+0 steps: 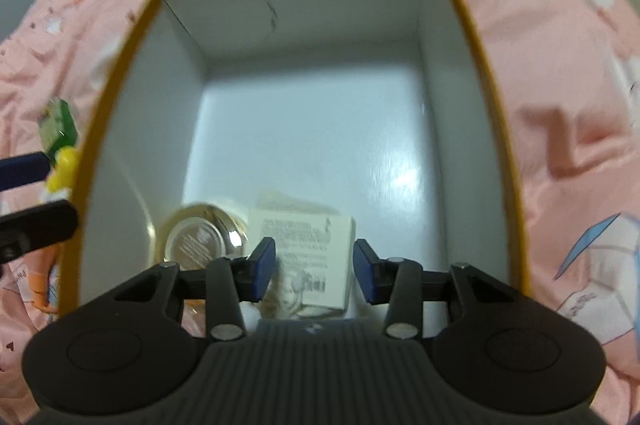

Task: Organize rigid objects
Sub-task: 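Withdraw both tools from the box toward the scattered items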

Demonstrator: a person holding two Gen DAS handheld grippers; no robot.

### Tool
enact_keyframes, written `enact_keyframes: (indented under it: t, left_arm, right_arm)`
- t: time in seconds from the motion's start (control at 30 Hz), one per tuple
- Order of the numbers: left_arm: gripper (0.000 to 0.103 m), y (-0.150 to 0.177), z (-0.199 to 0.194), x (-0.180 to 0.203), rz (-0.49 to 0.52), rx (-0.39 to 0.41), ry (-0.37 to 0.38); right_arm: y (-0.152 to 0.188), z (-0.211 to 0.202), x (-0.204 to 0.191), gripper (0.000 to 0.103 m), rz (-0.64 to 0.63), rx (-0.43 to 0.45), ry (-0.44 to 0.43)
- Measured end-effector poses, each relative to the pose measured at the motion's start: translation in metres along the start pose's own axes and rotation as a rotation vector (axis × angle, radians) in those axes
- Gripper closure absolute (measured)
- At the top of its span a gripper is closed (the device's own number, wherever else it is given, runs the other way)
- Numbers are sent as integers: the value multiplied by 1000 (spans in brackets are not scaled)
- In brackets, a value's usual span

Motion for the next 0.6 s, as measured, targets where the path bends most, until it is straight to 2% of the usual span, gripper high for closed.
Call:
enact_keyframes:
  t: [0.13, 0.23, 0.27, 0.37, 0.47, 0.53, 0.6]
  left_arm:
    - [27, 3, -16, -4, 28, 37, 3]
    - [27, 6, -32, -12, 49, 56, -3]
    - [27, 7, -37, -16, 54, 61, -11]
    - [27, 13, -54, -32, 75, 76, -55]
    - [27, 19, -70, -52, 82, 86, -96]
    - [27, 27, -83, -66, 94, 102, -105]
    - [27, 38, -93, -78, 127, 116, -147]
  right_arm:
    - [-3, -34, -17, 60, -52, 144, 25]
    - [-4, -57, -39, 58, -100, 230, -9]
    - [-5, -63, -47, 55, -116, 256, -26]
    - [-6, -78, -74, 54, -172, 333, -65]
    - [-7, -87, -100, 53, -217, 386, -106]
    - [-8, -86, -116, 51, -231, 400, -154]
    - [-11, -82, -132, 50, -227, 401, -208]
Point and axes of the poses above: each gripper's, at about its wrist camera, not at the fingertips, and z roughly the way its jaws point, x to its right, y to its underside, the point moved 3 cm from there along z, roughly the way its jaws point, and after that the axes turned 9 degrees about -z, right-handed, at the moved point
